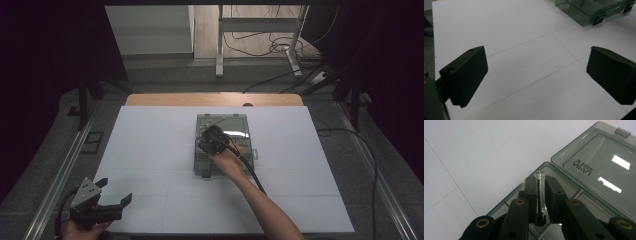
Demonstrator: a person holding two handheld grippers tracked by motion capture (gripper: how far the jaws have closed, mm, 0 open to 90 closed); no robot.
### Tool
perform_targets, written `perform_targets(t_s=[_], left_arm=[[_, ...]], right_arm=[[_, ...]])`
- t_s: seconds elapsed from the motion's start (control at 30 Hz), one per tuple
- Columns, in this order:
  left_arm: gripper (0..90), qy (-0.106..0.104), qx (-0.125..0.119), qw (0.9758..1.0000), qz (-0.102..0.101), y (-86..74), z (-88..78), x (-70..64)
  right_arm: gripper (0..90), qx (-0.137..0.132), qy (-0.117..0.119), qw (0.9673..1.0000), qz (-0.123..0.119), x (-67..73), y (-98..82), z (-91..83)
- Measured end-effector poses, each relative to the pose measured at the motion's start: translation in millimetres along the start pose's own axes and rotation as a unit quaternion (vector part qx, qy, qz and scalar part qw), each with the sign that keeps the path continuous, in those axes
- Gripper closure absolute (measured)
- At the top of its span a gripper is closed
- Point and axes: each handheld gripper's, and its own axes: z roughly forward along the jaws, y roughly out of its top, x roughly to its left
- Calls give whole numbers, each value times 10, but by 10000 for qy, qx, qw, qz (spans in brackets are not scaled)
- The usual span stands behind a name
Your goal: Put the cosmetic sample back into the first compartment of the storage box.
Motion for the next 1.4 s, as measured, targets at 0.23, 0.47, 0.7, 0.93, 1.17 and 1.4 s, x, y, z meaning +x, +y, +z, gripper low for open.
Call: perform_targets(t_s=[0.23, 0.47, 0.7, 0.93, 1.17, 1.4], left_arm=[[44, -4, -7, 10000, -22, -1, 0, 5], [38, -24, -22, 10000, -44, -2, -3, 11], [39, -12, -6, 10000, -34, -1, 0, 8], [39, -17, -16, 10000, -48, -1, -1, 10], [32, -41, -3, 10000, -51, -1, 2, 13], [26, -48, -10, 10000, -54, -2, 0, 14]], right_arm=[[712, -19, -54, 10000, -41, 22, 4, -42], [633, -6, -25, 9999, -165, 71, -29, -102], [561, 22, 76, 9999, -132, 76, -73, -182], [520, 6, 206, 9997, -91, 64, -116, -282], [468, 93, 189, 9996, -184, 85, -165, -362], [337, 59, 208, 9995, -215, 98, -186, -466]])
